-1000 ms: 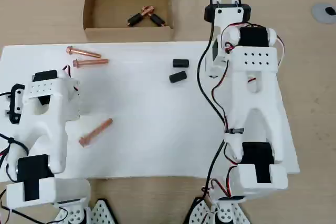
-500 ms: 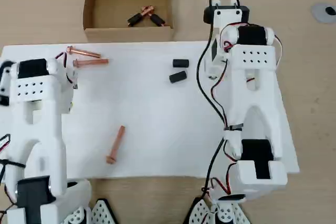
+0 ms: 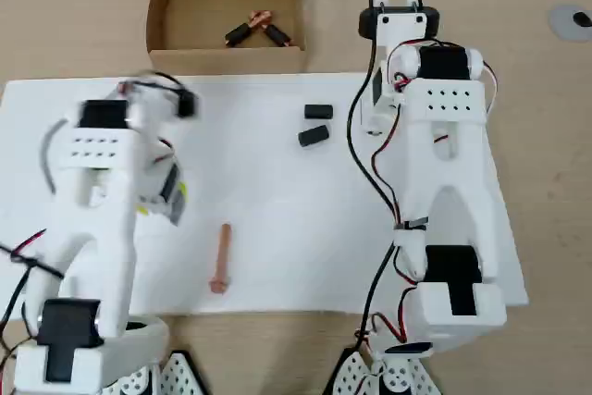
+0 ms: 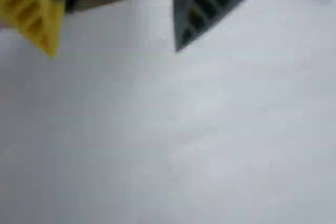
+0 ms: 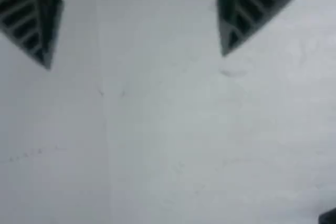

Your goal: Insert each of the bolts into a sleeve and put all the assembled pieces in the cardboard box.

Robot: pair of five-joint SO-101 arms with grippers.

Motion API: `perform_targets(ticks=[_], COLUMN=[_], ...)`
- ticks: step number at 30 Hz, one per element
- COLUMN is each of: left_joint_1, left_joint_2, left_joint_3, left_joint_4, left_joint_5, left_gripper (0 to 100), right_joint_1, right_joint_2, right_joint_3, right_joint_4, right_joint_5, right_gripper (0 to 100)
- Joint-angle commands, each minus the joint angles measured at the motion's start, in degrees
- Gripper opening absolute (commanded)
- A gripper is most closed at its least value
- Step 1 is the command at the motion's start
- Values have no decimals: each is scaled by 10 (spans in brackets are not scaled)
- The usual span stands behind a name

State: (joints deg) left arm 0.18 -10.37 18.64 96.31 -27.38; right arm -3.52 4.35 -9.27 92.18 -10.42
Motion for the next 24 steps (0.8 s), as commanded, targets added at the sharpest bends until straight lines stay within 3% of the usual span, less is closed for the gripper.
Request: perform_targets(ticks=[1, 15, 19, 24], left_joint_1=[33, 175, 182, 181], left_joint_2=[29, 77, 95, 160], left_joint_3=[-4, -51, -46, -47], left_joint_4=[15, 42, 40, 40], left_joint_5=[-28, 164, 236, 277], left_gripper=[160, 160, 160, 160], right_joint_1=[-9, -9, -8, -8], right_joint_2=[-3, 0, 0, 0], right_joint_3=[-1, 0, 0, 0], right_joint_4=[-8, -16, -16, -16], right_joint_5=[1, 3, 4, 4], right_gripper=[249, 249, 249, 249])
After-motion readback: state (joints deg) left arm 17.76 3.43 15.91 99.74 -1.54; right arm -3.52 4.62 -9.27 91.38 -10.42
